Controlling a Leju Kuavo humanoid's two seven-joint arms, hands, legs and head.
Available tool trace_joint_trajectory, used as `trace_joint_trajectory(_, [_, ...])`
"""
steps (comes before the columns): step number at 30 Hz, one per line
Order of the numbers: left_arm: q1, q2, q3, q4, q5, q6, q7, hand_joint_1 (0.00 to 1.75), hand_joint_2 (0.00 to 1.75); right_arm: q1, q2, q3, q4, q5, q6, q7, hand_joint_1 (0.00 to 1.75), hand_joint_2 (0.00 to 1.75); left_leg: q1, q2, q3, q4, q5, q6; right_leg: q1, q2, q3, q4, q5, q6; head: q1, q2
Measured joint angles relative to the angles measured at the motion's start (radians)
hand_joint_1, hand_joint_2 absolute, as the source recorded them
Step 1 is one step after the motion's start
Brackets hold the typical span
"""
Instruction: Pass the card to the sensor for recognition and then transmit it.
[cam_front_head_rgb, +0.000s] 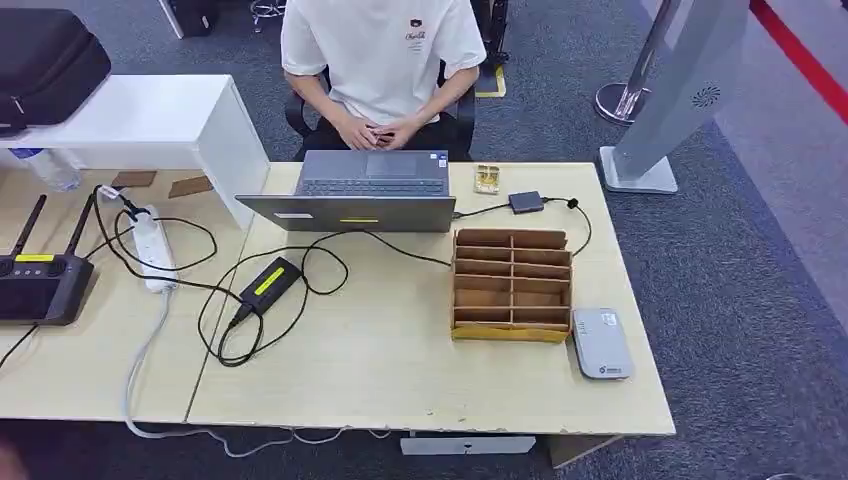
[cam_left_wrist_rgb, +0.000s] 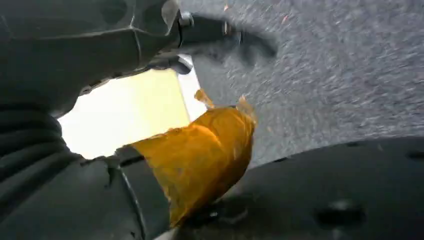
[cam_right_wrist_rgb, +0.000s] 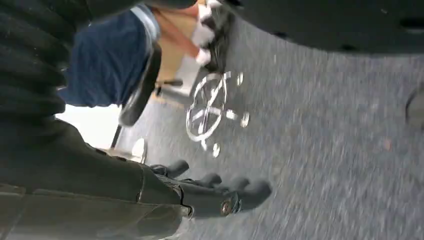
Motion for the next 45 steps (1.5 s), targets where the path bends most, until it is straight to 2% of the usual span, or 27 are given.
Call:
trace_joint_trajectory(3, [0.0, -0.01, 0.016, -0.001, 0.014, -0.033, 0.02, 0.0, 1.75, 0.001, -0.013, -0.007, 0.003, -0.032, 0.089, -0.017, 0.0, 1.75, 0.0, 0.0, 0.001, 0.0, 0.0, 0.0, 0.001, 0.0, 0.001, 0.0, 0.0, 0.0, 0.001, 0.0])
trace_joint_trajectory(6, [0.003, -0.014, 0.023, -0.001, 0.017, -0.05, 0.031, 0.0, 1.75, 0.011, -0.023, -0.018, 0.009, -0.046, 0.148, -0.024, 0.0, 1.75, 0.001, 0.0, 0.002, 0.0, 0.0, 0.0, 0.001, 0.0, 0.001, 0.0, 0.0, 0.0, 0.001, 0.0])
trace_joint_trajectory(8, [0.003, -0.016, 0.024, -0.002, 0.01, -0.031, 0.033, 0.0, 1.75, 0.012, -0.023, -0.021, 0.011, -0.047, 0.132, -0.025, 0.0, 1.75, 0.001, 0.0, 0.002, 0.0, 0.0, 0.0, 0.001, 0.0, 0.001, 0.0, 0.0, 0.0, 0.0, 0.0])
trace_joint_trajectory(10, [0.003, -0.024, 0.024, -0.002, -0.015, 0.042, 0.035, 0.0, 1.75, 0.012, -0.023, -0.021, 0.012, -0.041, 0.078, -0.023, 0.0, 1.75, 0.001, 0.0, 0.002, 0.0, 0.0, 0.0, 0.001, 0.0, 0.002, 0.0, 0.0, 0.0, 0.001, 0.0])
trace_joint_trajectory(11, [0.003, -0.024, 0.023, -0.002, -0.037, 0.118, 0.012, 0.0, 0.0, 0.012, -0.023, -0.021, 0.011, -0.04, 0.02, -0.022, 0.0, 1.75, 0.001, 0.0, 0.002, 0.0, 0.0, 0.0, 0.001, 0.0, 0.002, 0.0, 0.0, 0.0, 0.002, 0.0])
trace_joint_trajectory(13, [0.008, -0.023, 0.012, -0.002, -0.072, 0.307, -0.064, 0.0, 0.0, 0.012, -0.023, -0.024, 0.01, -0.05, -0.121, -0.021, 0.0, 1.75, 0.001, 0.0, 0.002, 0.0, 0.0, 0.0, 0.001, 0.0, 0.001, 0.0, 0.0, 0.0, 0.002, 0.0])
trace_joint_trajectory(14, [0.008, -0.018, 0.006, -0.002, -0.087, 0.422, -0.102, 0.0, 0.0, 0.011, -0.023, -0.026, 0.007, -0.048, -0.205, -0.014, 0.0, 1.75, 0.001, 0.0, 0.002, 0.0, 0.0, 0.0, 0.001, 0.0, 0.002, 0.0, 0.0, 0.0, 0.002, 0.0])
trace_joint_trajectory(15, [0.006, -0.014, 0.002, 0.002, -0.093, 0.515, -0.141, 0.0, 0.0, 0.01, -0.023, -0.027, 0.002, -0.04, -0.336, -0.003, 0.0, 1.75, 0.001, 0.0, 0.002, 0.0, 0.0, 0.0, 0.001, 0.0, 0.002, 0.0, 0.0, 0.0, 0.002, 0.0])
trace_joint_trajectory(16, [0.003, -0.011, 0.0, 0.016, -0.094, 0.564, -0.171, 0.0, 0.0, 0.009, -0.021, -0.027, -0.003, -0.036, -0.419, 0.004, 0.0, 1.75, 0.0, 0.0, 0.002, 0.0, 0.0, 0.0, 0.001, 0.0, 0.002, 0.0, 0.0, 0.0, 0.001, 0.0])
trace_joint_trajectory(17, [-0.002, 0.002, -0.003, 0.032, -0.093, 0.587, -0.196, 0.0, 0.0, 0.009, -0.021, -0.027, -0.008, -0.035, -0.488, 0.009, 0.0, 1.75, 0.001, 0.0, 0.002, 0.0, 0.0, 0.0, 0.001, 0.0, 0.002, 0.0, 0.0, 0.0, 0.002, 0.0])
trace_joint_trajectory(19, [-0.011, 0.044, -0.009, 0.045, -0.079, 0.588, -0.224, 0.0, 0.0, 0.008, -0.021, -0.028, -0.016, -0.028, -0.59, 0.018, 0.0, 1.75, 0.002, 0.0, 0.003, 0.0, 0.001, -0.001, 0.002, 0.0, 0.002, 0.001, 0.0, 0.0, 0.002, 0.0])
trace_joint_trajectory(21, [-0.02, 0.08, -0.014, 0.059, -0.064, 0.589, -0.235, 0.0, 0.0, 0.008, -0.021, -0.028, -0.018, -0.017, -0.642, 0.023, 0.0, 1.75, 0.002, 0.0, 0.003, 0.0, 0.001, -0.001, 0.002, 0.0, 0.002, 0.001, 0.0, -0.001, 0.001, 0.0])
trace_joint_trajectory(24, [-0.023, 0.109, -0.016, 0.07, -0.043, 0.589, -0.239, 0.0, 0.0, 0.007, -0.013, -0.027, -0.018, -0.001, -0.668, 0.031, 0.0, 1.75, 0.002, 0.0, 0.003, -0.001, 0.001, -0.002, 0.002, 0.0, 0.002, 0.001, -0.001, -0.001, 0.001, 0.0])
trace_joint_trajectory(41, [-0.024, 0.111, -0.05, 0.077, -0.006, 0.589, -0.19, 0.0, 0.0, 0.004, -0.002, -0.023, -0.015, 0.019, -0.653, 0.047, 0.0, 1.75, 0.001, 0.0, 0.003, -0.001, 0.001, -0.002, 0.002, 0.0, 0.002, 0.001, -0.001, -0.002, 0.001, 0.0])
trace_joint_trajectory(45, [-0.032, 0.151, -0.054, 0.078, 0.033, 0.589, -0.195, 0.0, 0.0, 0.004, -0.002, -0.022, -0.015, 0.018, -0.657, 0.056, 0.0, 1.75, 0.002, 0.0, 0.003, -0.002, 0.001, -0.002, 0.002, 0.0, 0.002, 0.001, -0.001, -0.002, 0.002, 0.0])
